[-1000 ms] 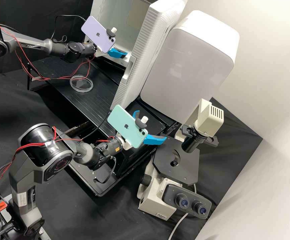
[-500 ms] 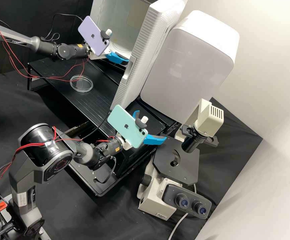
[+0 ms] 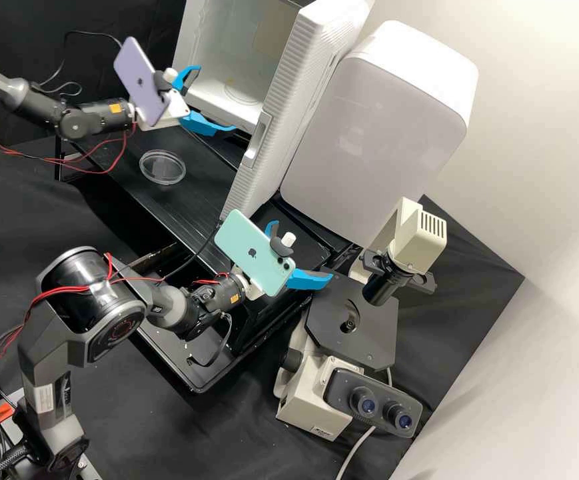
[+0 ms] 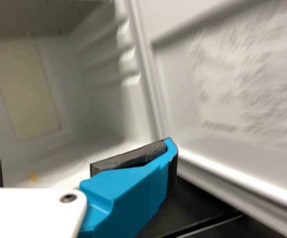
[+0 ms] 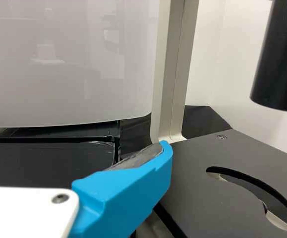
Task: Place the petri dish in the incubator
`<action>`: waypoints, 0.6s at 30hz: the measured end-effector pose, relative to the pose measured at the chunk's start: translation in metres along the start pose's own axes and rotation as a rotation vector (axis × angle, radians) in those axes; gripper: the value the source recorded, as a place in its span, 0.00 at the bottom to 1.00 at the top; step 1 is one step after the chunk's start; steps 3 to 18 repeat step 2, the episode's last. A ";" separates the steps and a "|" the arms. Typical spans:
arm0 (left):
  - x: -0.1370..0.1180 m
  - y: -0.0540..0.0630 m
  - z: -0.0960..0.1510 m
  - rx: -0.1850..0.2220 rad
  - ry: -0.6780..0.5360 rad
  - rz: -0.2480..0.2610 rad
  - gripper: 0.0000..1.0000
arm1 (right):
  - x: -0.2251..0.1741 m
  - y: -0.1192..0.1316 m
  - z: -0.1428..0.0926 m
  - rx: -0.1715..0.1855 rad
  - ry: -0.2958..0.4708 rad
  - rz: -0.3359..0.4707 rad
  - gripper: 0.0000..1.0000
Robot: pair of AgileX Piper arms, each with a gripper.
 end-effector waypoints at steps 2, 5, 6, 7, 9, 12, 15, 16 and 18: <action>-0.012 0.003 -0.001 -0.032 -0.047 0.052 1.00 | 0.000 0.000 0.000 0.000 0.000 0.000 1.00; -0.012 0.003 -0.001 -0.032 -0.047 0.052 1.00 | 0.000 0.000 0.000 0.000 0.000 0.000 1.00; -0.012 0.003 -0.001 -0.032 -0.047 0.052 1.00 | 0.000 0.000 0.000 0.000 0.000 0.000 1.00; -0.012 0.003 -0.001 -0.032 -0.047 0.052 1.00 | 0.000 0.000 0.000 0.000 0.000 0.000 1.00; -0.012 0.003 -0.001 -0.032 -0.047 0.052 1.00 | 0.000 0.000 0.000 0.000 0.000 0.000 1.00; -0.012 0.003 -0.001 -0.032 -0.047 0.052 1.00 | 0.000 0.000 0.000 0.000 0.000 0.000 1.00; -0.012 0.003 -0.001 -0.032 -0.047 0.052 1.00 | 0.000 0.000 0.000 0.000 0.000 0.000 1.00; -0.012 0.003 -0.001 -0.032 -0.047 0.052 1.00 | 0.000 0.000 0.000 0.000 0.000 0.000 1.00; -0.012 0.003 -0.001 -0.032 -0.047 0.052 1.00 | 0.000 0.000 0.000 0.000 0.000 0.000 1.00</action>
